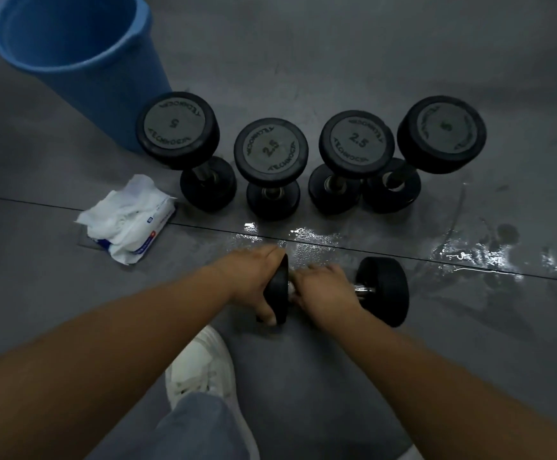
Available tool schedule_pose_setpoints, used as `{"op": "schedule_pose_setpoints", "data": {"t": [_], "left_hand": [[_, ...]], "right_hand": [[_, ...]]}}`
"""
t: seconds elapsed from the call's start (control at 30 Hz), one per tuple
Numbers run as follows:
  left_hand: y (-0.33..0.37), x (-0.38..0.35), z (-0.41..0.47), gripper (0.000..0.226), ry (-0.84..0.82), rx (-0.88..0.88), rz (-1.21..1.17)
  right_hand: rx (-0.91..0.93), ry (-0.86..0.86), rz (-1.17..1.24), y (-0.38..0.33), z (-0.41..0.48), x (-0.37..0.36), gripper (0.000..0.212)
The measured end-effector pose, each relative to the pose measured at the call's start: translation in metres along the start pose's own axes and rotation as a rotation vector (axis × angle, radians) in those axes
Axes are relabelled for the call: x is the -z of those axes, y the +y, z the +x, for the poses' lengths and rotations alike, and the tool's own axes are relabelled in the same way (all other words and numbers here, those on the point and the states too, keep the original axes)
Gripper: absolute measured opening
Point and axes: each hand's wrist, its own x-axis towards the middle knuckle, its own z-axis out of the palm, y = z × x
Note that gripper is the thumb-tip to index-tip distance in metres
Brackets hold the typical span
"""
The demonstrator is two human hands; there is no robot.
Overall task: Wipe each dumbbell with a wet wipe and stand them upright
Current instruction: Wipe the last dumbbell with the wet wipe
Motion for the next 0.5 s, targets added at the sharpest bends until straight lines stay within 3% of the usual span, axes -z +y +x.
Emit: {"op": "schedule_pose_setpoints", "data": {"t": [0.1,0.2,0.33,0.5], "left_hand": [[-0.006,0.006,0.005,0.115,0.056,-0.01,0.048],[-0.007,-0.007,-0.005,0.119,0.121,-0.011,0.066],[-0.006,-0.022,-0.008,0.135,0.154,-0.02,0.138],[-0.003,-0.013,-0.006,0.132,0.161,0.009,0.113]], "right_hand": [[0.033,-0.012,-0.1,0.007,0.016,0.009,0.024],[0.081,0.139,-0.131,0.008,0.001,-0.004,0.007],[0.039,0.051,-0.072,0.008,0.008,-0.01,0.037],[0.01,0.06,-0.213,0.01,-0.014,-0.004,0.035]]}}
